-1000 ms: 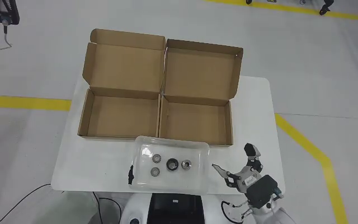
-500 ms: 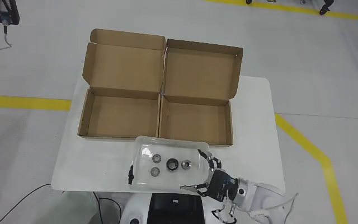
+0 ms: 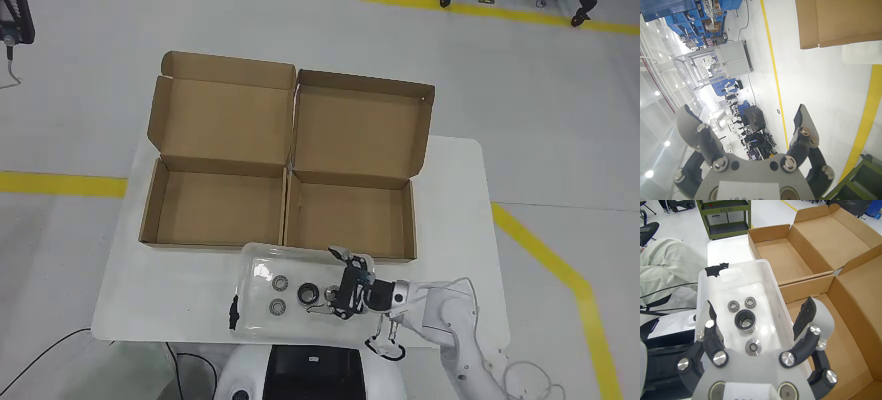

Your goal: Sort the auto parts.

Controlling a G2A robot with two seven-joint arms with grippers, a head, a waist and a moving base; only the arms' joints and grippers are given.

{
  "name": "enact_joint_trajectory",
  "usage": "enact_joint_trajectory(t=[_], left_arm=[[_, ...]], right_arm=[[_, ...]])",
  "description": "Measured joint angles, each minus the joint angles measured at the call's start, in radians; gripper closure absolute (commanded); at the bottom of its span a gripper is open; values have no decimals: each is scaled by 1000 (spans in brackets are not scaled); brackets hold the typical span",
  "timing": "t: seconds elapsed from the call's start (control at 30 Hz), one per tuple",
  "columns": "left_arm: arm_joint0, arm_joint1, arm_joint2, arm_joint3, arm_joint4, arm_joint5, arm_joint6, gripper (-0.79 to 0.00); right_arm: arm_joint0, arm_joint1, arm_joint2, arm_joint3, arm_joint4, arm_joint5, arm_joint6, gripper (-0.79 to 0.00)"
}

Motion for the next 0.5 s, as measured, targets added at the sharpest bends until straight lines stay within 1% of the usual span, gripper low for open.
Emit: enact_joint_trajectory(t=[0.17, 0.5], left_arm=[[0, 0, 0, 0, 0, 0, 0, -785], [0, 0, 0, 0, 0, 0, 0, -785]], right_arm=[[30, 4, -32, 9, 32, -47, 33, -785], [30, 4, -32, 9, 32, -47, 33, -785]])
